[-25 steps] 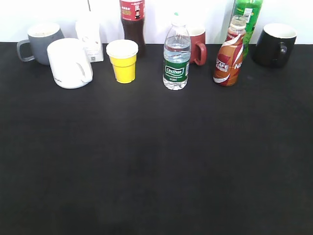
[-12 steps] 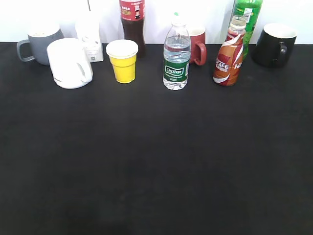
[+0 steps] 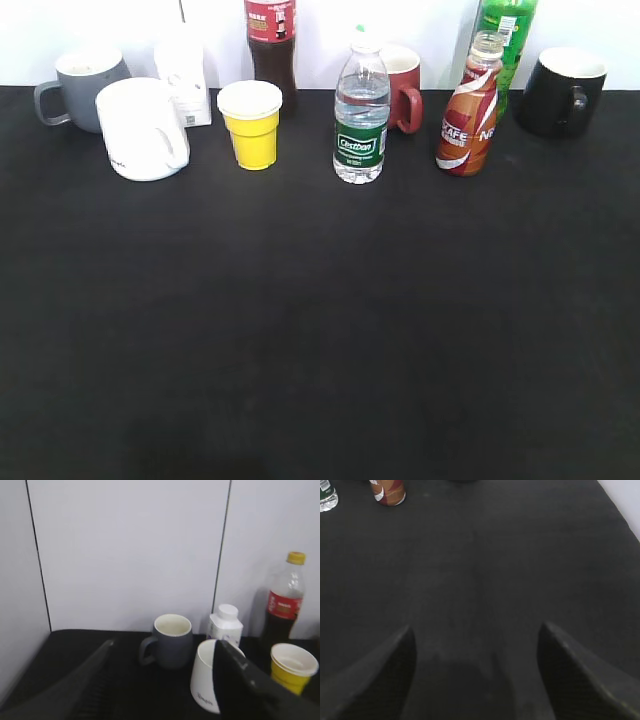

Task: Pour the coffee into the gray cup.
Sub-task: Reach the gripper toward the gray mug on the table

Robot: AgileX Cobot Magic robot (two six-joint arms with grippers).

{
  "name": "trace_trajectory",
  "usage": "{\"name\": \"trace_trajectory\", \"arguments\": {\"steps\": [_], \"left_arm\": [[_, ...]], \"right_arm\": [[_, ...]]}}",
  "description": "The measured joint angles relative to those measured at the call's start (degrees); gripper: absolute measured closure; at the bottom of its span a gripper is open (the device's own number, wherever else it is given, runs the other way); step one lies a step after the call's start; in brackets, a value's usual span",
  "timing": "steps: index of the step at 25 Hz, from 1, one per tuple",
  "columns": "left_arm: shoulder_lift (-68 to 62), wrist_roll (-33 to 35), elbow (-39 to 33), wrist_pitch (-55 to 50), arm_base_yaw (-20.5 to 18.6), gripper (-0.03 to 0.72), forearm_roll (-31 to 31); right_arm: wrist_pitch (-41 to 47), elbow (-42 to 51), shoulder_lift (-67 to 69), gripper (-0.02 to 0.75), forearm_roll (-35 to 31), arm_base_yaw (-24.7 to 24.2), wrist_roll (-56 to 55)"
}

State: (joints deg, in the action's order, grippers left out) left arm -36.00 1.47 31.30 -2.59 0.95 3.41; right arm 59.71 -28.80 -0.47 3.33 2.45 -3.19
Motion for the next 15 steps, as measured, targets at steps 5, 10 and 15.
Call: {"name": "trace_trajectory", "arguments": {"steps": [5, 10, 15], "left_arm": [[-20.0, 0.0, 0.0, 12.7, 0.0, 0.258, 0.5], [-38.0, 0.0, 0.0, 28.9, 0.0, 0.258, 0.5], [-56.0, 0.0, 2.0, 43.3, 0.0, 0.258, 0.6]], "right_arm": [[0.0, 0.0, 0.0, 0.149, 0.0, 0.0, 0.0], [0.0, 0.0, 0.0, 0.149, 0.0, 0.0, 0.0], [0.0, 0.0, 0.0, 0.149, 0.0, 0.0, 0.0]]}}
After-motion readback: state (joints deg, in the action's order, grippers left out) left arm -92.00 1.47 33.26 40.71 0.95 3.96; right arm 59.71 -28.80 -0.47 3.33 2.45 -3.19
